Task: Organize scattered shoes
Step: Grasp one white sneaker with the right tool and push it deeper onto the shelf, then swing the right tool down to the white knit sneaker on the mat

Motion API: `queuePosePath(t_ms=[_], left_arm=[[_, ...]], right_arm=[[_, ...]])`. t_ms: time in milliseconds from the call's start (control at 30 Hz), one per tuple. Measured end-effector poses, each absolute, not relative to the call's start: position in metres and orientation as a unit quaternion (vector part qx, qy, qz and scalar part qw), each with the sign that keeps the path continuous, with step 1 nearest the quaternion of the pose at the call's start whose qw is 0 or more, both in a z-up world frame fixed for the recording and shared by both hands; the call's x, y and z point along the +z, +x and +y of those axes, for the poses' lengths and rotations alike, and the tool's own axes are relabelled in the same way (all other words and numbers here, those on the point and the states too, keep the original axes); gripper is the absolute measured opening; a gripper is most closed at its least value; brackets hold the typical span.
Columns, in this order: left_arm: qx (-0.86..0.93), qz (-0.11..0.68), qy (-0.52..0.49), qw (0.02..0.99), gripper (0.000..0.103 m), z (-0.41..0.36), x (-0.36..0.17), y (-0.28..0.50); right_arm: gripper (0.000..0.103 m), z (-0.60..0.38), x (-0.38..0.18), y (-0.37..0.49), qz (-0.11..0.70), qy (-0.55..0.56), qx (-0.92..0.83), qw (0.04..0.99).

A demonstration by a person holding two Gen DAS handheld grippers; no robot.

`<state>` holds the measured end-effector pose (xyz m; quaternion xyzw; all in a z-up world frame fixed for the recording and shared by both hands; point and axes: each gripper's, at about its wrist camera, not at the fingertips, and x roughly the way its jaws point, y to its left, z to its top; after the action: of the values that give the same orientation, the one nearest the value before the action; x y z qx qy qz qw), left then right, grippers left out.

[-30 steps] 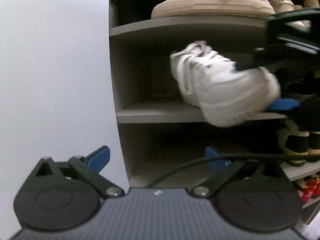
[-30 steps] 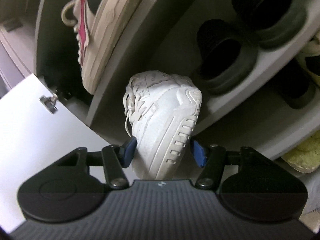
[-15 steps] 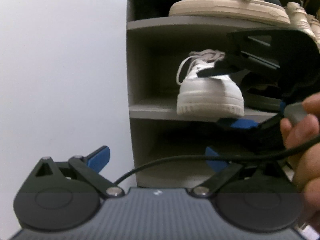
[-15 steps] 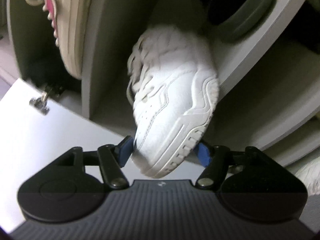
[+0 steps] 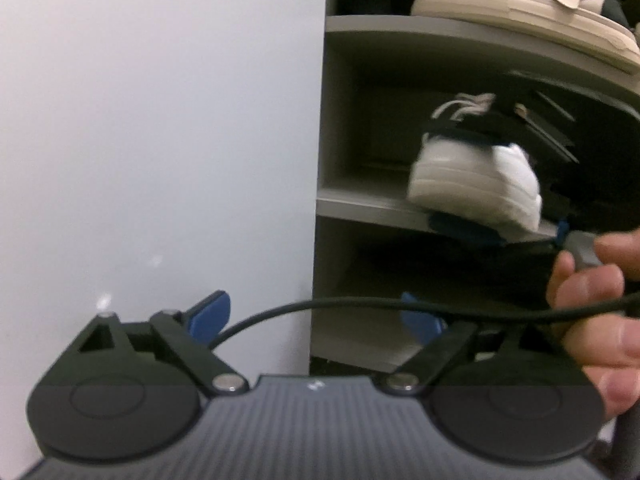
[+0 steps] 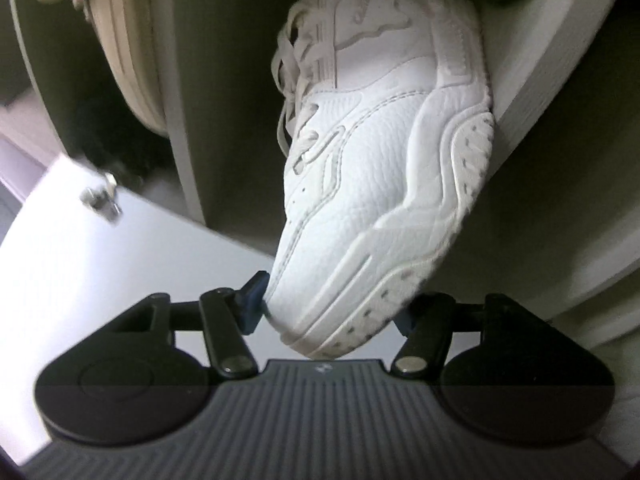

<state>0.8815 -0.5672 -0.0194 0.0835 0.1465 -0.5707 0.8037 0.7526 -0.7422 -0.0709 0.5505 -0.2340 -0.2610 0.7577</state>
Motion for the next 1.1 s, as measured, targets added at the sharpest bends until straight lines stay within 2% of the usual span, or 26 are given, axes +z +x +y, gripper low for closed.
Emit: queuePosePath(t_ms=[67,300,433,533,700,800,900,967,1067,1100], left_arm=[[-0.572,0.148,0.082,0.803,0.099,-0.566,-0.02,0.88],[-0.567,0.137,0.084,0.808,0.098,-0.563,-0.019,0.878],[-0.573,0.137,0.089,0.803,0.103,-0.559,-0.02,0.878],[-0.581,0.139,0.093,0.796,0.103,-0.555,-0.019,0.876],[-0.6,0.147,0.098,0.78,0.103,-0.547,-0.016,0.876],[-0.604,0.151,0.101,0.776,0.103,-0.545,-0.015,0.875],[-0.6,0.163,0.105,0.776,0.103,-0.548,-0.014,0.877],[-0.597,0.173,0.113,0.775,0.103,-0.55,-0.014,0.876],[-0.59,0.192,0.141,0.772,0.103,-0.553,-0.017,0.872],[-0.59,0.196,0.146,0.77,0.103,-0.552,-0.018,0.872]], right_arm=[[0.065,-0.741,-0.073,0.744,-0.252,0.547,-0.282,0.747],[0.065,-0.762,-0.069,0.739,-0.265,0.554,-0.291,0.734],[0.066,-0.762,-0.068,0.731,-0.255,0.544,-0.296,0.742],[0.088,-0.752,-0.062,0.714,-0.231,0.524,-0.326,0.752],[0.087,-0.714,-0.055,0.666,-0.186,0.438,-0.378,0.794],[0.087,-0.699,-0.083,0.651,-0.146,0.406,-0.449,0.782],[0.087,-0.698,-0.128,0.644,-0.076,0.42,-0.5,0.754],[0.086,-0.718,-0.171,0.648,-0.018,0.461,-0.493,0.738],[0.077,-0.742,-0.231,0.659,0.044,0.529,-0.462,0.711],[0.077,-0.751,-0.253,0.663,0.064,0.553,-0.447,0.701]])
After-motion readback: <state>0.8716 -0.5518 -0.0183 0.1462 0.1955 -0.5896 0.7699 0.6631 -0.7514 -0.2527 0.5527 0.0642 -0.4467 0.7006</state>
